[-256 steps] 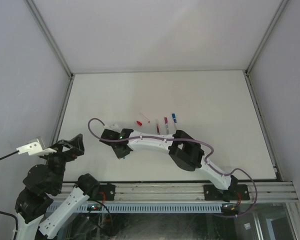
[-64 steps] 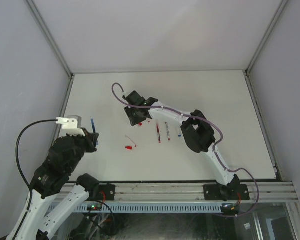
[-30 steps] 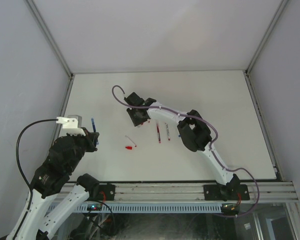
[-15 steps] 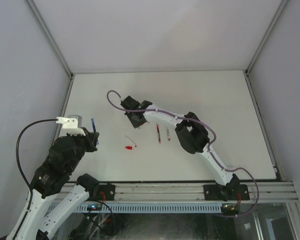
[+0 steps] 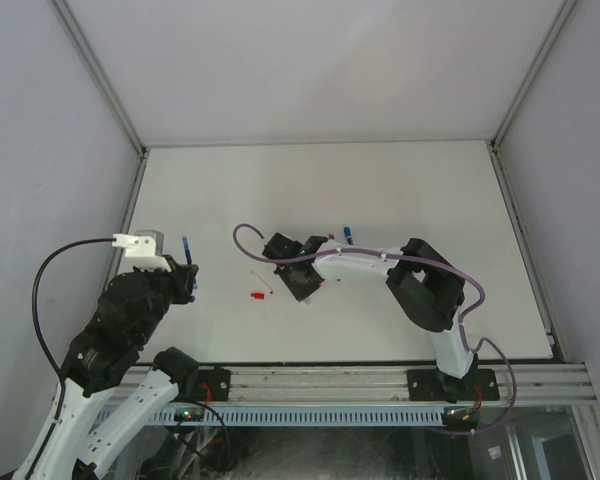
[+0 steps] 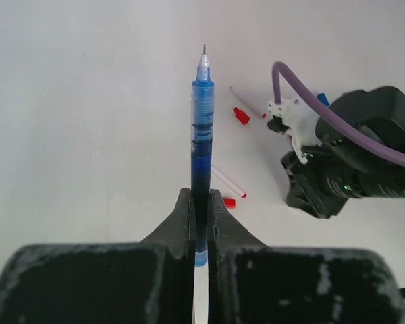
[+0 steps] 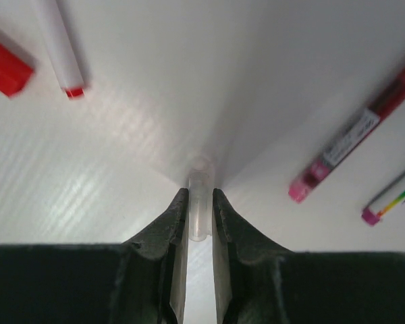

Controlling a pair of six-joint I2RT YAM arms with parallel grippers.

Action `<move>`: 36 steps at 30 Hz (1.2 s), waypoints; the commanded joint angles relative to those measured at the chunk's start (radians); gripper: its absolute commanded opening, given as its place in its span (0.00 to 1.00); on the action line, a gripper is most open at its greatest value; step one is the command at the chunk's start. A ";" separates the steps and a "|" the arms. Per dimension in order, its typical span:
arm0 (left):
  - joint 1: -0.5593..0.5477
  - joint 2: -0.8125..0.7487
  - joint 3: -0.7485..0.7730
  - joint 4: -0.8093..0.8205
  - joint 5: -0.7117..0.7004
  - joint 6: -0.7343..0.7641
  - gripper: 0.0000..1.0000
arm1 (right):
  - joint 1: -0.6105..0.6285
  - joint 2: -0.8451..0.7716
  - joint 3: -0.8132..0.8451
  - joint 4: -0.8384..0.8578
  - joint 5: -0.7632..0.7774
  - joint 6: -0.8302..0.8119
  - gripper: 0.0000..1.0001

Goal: Insert the pens into the pen caps
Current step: Move the pen cap to the center of the board.

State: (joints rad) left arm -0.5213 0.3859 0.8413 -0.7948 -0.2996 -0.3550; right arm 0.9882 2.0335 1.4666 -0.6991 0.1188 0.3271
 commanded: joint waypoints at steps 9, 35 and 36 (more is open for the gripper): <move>0.006 -0.003 -0.001 0.040 0.011 0.018 0.00 | 0.046 -0.202 -0.206 0.013 0.009 0.171 0.11; 0.006 -0.012 -0.005 0.043 0.019 0.021 0.00 | 0.038 -0.172 -0.230 -0.047 -0.087 0.159 0.23; 0.006 -0.012 -0.005 0.043 0.018 0.021 0.00 | 0.038 -0.169 -0.230 -0.049 -0.094 0.158 0.23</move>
State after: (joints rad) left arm -0.5213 0.3836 0.8413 -0.7944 -0.2848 -0.3546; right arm 1.0290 1.8618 1.2362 -0.7383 0.0444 0.4763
